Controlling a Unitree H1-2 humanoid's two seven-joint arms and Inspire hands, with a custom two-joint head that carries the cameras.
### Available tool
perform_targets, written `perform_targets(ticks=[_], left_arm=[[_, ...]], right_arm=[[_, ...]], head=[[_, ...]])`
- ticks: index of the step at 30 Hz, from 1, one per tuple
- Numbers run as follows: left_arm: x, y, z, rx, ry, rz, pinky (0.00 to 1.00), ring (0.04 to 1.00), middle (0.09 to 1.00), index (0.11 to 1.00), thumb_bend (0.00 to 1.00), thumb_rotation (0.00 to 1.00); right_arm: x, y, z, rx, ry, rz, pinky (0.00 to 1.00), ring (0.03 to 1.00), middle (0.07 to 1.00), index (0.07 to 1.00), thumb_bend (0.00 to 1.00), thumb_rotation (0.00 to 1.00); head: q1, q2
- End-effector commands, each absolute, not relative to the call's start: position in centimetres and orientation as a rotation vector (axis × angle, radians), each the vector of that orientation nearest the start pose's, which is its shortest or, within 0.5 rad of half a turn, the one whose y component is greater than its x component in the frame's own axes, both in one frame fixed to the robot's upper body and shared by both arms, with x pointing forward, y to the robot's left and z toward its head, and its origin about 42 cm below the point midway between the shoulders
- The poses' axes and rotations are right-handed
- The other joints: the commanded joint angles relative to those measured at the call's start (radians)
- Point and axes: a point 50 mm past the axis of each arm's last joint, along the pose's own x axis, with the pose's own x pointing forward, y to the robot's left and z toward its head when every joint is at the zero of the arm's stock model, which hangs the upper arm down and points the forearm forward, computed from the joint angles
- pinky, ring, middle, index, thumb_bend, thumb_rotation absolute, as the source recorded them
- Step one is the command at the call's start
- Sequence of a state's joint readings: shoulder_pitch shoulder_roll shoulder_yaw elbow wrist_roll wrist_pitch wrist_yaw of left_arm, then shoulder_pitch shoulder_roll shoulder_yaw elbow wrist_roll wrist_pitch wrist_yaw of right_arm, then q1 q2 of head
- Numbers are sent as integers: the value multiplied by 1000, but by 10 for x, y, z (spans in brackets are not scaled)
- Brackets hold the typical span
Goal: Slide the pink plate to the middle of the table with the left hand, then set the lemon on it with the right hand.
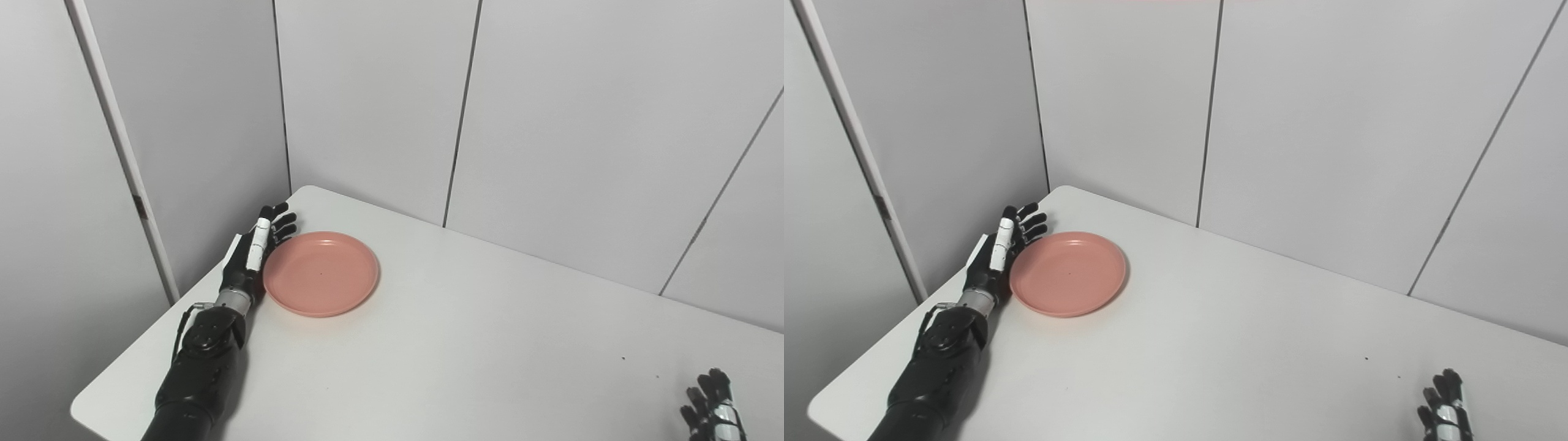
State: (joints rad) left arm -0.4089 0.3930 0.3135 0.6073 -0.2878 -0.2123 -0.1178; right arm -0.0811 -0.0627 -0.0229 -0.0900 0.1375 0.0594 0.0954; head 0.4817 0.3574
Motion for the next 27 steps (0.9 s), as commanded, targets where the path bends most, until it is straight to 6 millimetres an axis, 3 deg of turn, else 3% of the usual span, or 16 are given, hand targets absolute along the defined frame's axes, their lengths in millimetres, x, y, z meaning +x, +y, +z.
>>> perform_targets(ticks=[1, 6, 11, 16, 27], left_arm=[[402, 420, 155, -10, -180, 233, 908, 899, 893, 893, 862, 1000], [403, 411, 155, -23, -175, 216, 886, 898, 899, 900, 825, 1000], [405, 404, 153, -22, -157, 204, 940, 922, 913, 900, 862, 1000], [405, 397, 143, -7, -160, 179, 923, 899, 890, 884, 865, 1000], [402, 369, 137, -41, -135, 124, 902, 892, 882, 873, 865, 1000]], right_arm=[[313, -222, 156, 76, -163, 111, 1000, 1000, 1000, 1000, 699, 938], [313, -223, 156, 75, -160, 111, 1000, 1000, 1000, 1000, 691, 939], [312, -220, 158, 70, -165, 118, 1000, 1000, 1000, 1000, 669, 943], [312, -220, 158, 47, -176, 134, 1000, 1000, 1000, 1000, 477, 999], [314, -214, 158, 29, -205, 156, 1000, 1000, 1000, 1000, 341, 1000]], head=[[-1, 2], [-9, 3], [-31, 13], [-55, 17], [-146, 48]])
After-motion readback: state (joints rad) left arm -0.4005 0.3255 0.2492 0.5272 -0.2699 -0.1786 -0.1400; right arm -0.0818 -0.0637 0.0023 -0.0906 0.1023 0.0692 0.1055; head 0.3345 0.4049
